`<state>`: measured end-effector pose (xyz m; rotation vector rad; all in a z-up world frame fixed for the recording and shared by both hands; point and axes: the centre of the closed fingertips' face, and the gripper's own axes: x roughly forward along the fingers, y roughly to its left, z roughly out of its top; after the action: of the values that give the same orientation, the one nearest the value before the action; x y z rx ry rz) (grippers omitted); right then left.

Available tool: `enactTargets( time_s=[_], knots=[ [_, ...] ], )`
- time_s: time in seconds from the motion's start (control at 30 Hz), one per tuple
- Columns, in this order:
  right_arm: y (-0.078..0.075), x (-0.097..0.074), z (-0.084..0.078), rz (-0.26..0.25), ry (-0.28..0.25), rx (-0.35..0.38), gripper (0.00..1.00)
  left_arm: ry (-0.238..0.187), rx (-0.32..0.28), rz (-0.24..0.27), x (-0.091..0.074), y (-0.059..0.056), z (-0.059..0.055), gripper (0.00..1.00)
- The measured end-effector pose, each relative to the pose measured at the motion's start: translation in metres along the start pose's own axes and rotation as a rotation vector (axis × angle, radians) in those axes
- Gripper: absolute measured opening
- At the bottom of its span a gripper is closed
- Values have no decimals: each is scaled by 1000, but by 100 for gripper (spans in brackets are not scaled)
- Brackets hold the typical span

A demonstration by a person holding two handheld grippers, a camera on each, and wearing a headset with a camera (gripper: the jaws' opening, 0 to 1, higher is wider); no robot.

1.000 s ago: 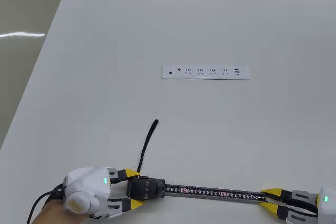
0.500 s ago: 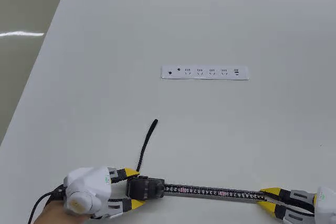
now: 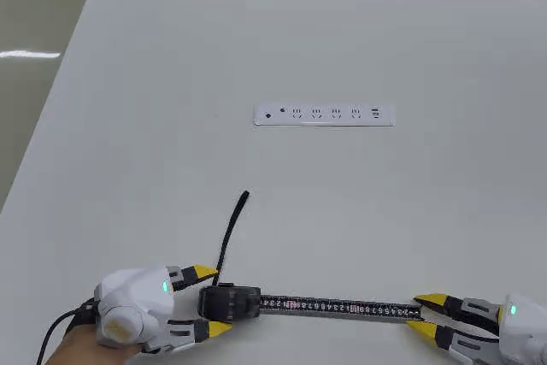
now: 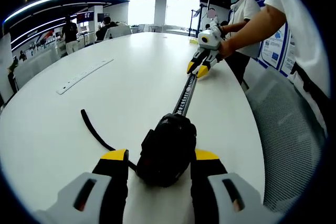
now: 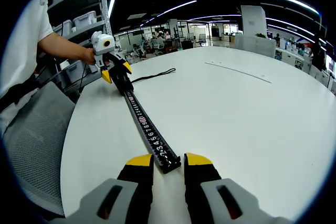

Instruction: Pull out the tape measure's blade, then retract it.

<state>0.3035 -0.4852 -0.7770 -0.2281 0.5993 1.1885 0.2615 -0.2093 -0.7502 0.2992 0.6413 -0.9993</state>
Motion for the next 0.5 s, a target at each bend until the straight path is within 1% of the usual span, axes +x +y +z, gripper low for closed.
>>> enactTargets(
  time_s=[0.07, 0.1, 0.23, 0.3, 0.4, 0.5],
  knots=[
    [1, 0, 0, -5, 4, 3, 23, -1, 4, 6, 0, 1, 1, 45],
    [1, -1, 0, -7, 4, 4, 25, -5, -8, 8, 0, 1, 2, 45],
    [1, -1, 0, -17, 6, 12, 28, -13, -23, 11, 0, 0, 4, 46],
    [3, -1, 0, -13, 1, 24, 31, -12, -26, 14, 0, 0, 5, 46],
    [4, -2, 0, -14, 1, 22, 32, -21, -42, 12, 1, -2, 8, 46],
    [3, -3, 2, -26, -13, 35, 33, -25, -44, 17, 1, -1, 10, 47]
  ],
)
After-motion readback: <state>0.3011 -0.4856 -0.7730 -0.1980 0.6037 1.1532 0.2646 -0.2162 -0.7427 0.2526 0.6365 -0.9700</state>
